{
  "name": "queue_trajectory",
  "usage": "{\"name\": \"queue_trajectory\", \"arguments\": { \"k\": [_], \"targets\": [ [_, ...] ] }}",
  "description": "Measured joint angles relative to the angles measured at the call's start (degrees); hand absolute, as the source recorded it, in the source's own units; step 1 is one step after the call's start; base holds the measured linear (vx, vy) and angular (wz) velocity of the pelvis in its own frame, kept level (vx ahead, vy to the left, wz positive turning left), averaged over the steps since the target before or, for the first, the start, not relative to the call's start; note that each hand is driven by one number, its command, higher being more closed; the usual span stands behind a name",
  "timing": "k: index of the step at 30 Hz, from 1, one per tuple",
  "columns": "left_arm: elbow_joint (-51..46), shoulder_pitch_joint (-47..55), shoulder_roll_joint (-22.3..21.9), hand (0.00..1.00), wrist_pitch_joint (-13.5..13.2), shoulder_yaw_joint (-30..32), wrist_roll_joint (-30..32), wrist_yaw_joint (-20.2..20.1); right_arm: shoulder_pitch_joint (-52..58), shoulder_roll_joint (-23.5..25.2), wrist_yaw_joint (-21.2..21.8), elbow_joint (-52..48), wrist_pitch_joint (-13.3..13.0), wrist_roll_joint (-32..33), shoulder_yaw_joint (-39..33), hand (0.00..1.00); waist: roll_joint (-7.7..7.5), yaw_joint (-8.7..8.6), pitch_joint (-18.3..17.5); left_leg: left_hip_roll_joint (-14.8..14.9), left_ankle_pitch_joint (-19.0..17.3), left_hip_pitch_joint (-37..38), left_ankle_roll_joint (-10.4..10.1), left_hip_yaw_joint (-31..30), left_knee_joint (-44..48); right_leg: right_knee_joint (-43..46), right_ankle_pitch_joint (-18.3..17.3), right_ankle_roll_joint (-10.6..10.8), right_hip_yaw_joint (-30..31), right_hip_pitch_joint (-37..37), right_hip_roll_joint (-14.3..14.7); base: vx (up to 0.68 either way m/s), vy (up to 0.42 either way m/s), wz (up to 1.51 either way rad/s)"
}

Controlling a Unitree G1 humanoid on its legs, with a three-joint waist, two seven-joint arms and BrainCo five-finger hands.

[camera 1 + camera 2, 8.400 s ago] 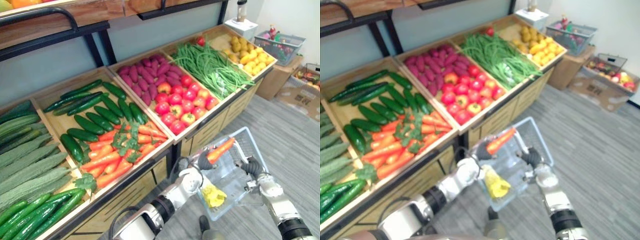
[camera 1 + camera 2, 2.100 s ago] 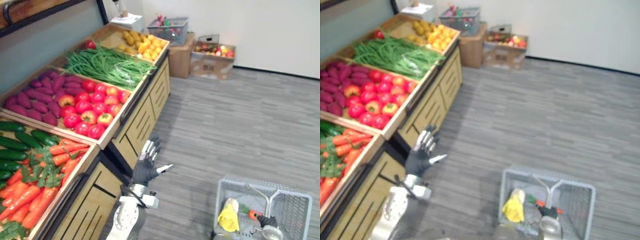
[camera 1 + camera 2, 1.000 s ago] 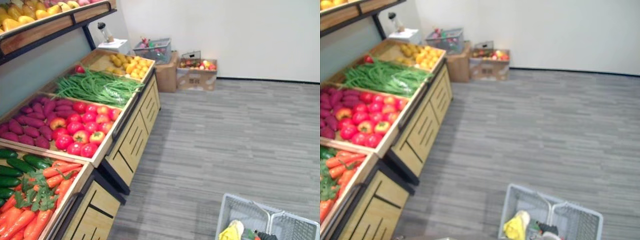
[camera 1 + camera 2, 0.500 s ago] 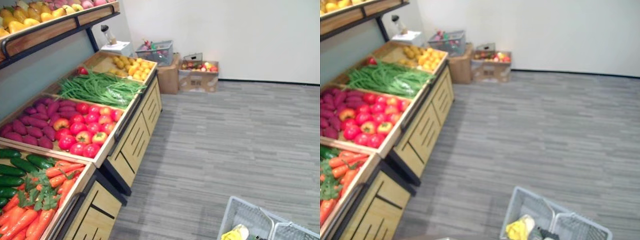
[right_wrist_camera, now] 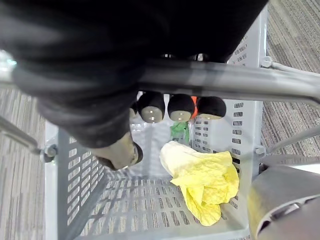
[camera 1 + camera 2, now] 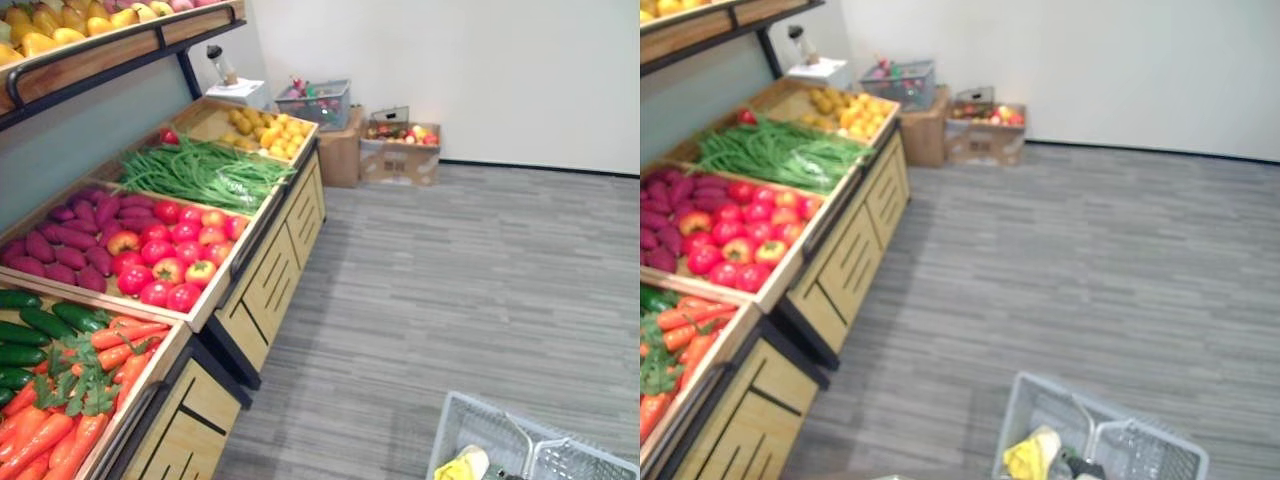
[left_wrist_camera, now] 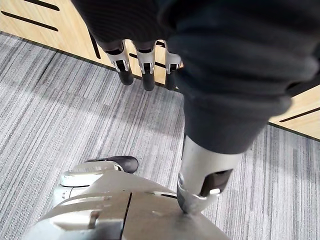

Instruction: Pick vegetable in the basket

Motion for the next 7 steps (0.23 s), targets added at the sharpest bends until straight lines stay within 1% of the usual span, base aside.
{"name": "queue_trajectory", "arguments": {
  "k": [3,7],
  "targets": [
    [0.00,-0.02,0.02,0.00,-0.01,0.00,0.00,0.04,-0.01,0.04,0.03,-0.02,-0.13,0.00,2.06,1.00,-0.08,0.01,0.02,0.00,0.00,0.01,0.00,0.00,-0.01,0.00,-0.06,0.04,0.00,0.00,0.00,0.00,0.000,0.00],
    [-0.01,-0.05,0.04,0.00,-0.01,0.00,0.00,0.04,-0.01,0.10,0.10,-0.04,-0.35,-0.01,2.94,1.00,-0.13,0.02,0.03,-0.01,0.00,0.11,0.00,-0.01,-0.03,0.01,-0.06,0.04,-0.01,0.02,0.00,0.00,0.000,0.00]
  ]
}}
